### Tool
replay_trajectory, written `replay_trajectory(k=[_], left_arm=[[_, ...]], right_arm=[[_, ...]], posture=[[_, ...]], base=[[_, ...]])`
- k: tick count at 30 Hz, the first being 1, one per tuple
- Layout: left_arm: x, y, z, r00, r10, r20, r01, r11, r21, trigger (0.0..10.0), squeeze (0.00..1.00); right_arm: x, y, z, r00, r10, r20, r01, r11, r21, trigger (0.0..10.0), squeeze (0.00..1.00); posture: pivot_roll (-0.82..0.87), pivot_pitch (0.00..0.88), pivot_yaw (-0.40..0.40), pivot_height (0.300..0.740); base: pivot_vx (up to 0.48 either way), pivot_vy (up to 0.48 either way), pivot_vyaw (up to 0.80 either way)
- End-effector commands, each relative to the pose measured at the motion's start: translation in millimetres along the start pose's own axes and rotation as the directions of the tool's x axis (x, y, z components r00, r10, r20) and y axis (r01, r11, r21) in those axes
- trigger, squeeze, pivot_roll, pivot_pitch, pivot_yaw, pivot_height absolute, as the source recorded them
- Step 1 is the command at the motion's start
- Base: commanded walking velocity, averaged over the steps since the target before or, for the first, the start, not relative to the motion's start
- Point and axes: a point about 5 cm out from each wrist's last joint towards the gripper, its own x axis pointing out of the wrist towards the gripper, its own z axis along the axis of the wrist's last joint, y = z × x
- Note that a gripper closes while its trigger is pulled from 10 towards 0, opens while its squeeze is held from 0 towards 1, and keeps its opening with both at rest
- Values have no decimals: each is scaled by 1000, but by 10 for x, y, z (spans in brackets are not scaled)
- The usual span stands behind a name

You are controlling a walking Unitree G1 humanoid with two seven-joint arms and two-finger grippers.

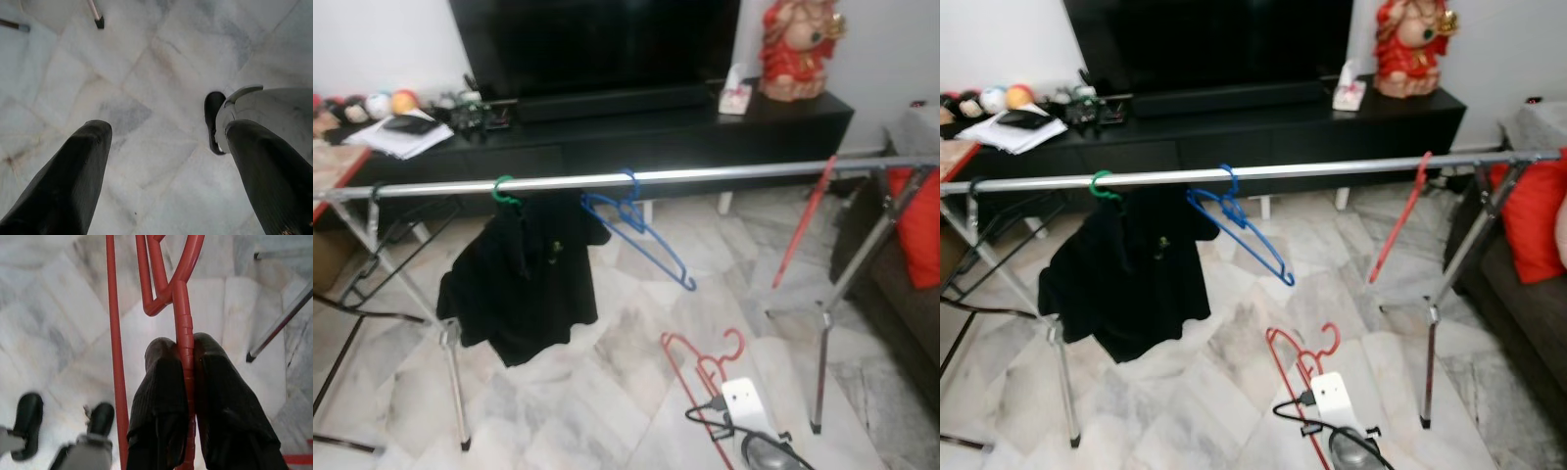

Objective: Hang hanger

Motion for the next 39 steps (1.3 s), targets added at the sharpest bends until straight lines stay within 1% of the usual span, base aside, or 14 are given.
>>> replay_trajectory(k=[1,2,5,8,11,15,16,18,20,24,28,31,35,39], left_arm=[[-3,44,-8,1000,15,-7,-15,1000,8,10000,0],[-3,52,-2,1000,17,-5,-17,1000,6,10000,0],[-4,66,-1,1000,20,-3,-20,1000,3,10000,0],[-5,70,-2,1000,20,-3,-20,1000,1,10000,0],[-8,81,-4,1000,18,0,-18,1000,-1,10000,0],[-9,85,-3,1000,18,1,-18,1000,-3,10000,0],[-10,90,-2,1000,18,3,-18,1000,-5,10000,0],[-10,92,-1,1000,18,4,-18,1000,-6,10000,0],[-12,96,-2,1000,20,7,-20,1000,-8,10000,0],[-13,92,-3,1000,19,10,-19,1000,-10,10000,0],[-13,91,-3,1000,19,10,-19,1000,-11,10000,0],[-6,53,9,1000,19,16,-19,1000,-16,10000,0],[10,24,62,999,16,35,-15,1000,-20,10000,0],[13,36,92,998,16,54,-14,999,-30,10000,0]], right_arm=[[21,-8,185,997,-27,71,25,999,28,10000,0],[31,-43,273,994,-52,99,49,998,39,10000,0],[41,-117,377,986,-108,126,102,993,56,10000,0],[42,-140,396,984,-125,129,118,991,63,10000,0],[41,-194,372,978,-176,110,173,984,33,10000,0],[40,-211,352,976,-192,101,191,981,23,10000,0],[36,-253,355,968,-226,109,226,974,8,10000,0],[34,-270,360,964,-239,114,240,971,6,10000,0],[26,-358,481,940,-293,177,292,956,35,10000,0],[21,-382,548,928,-312,205,307,950,54,10000,0],[21,-382,550,927,-314,205,309,949,55,10000,0],[15,-353,636,920,-301,252,293,953,69,10000,0],[-27,-416,739,860,-391,328,384,919,90,10000,0],[-58,-460,854,817,-420,396,419,903,95,10000,0]], posture=[[-80,0,41,740],[-80,0,41,740],[-80,0,41,740],[-80,0,41,740],[-81,0,38,740],[-80,0,37,740],[-77,0,37,740],[-77,0,37,740],[-82,0,37,740],[-82,0,37,740],[-82,0,37,740],[-81,0,34,740],[-88,0,36,740],[-85,0,32,740]], base=[[0,0,0],[0,0,0],[0,0,0],[0,0,0],[0,0,0],[0,0,0],[0,0,0],[0,0,0],[0,0,0],[0,0,0],[0,0,0],[0,0,0],[0,0,0],[0,0,0]])
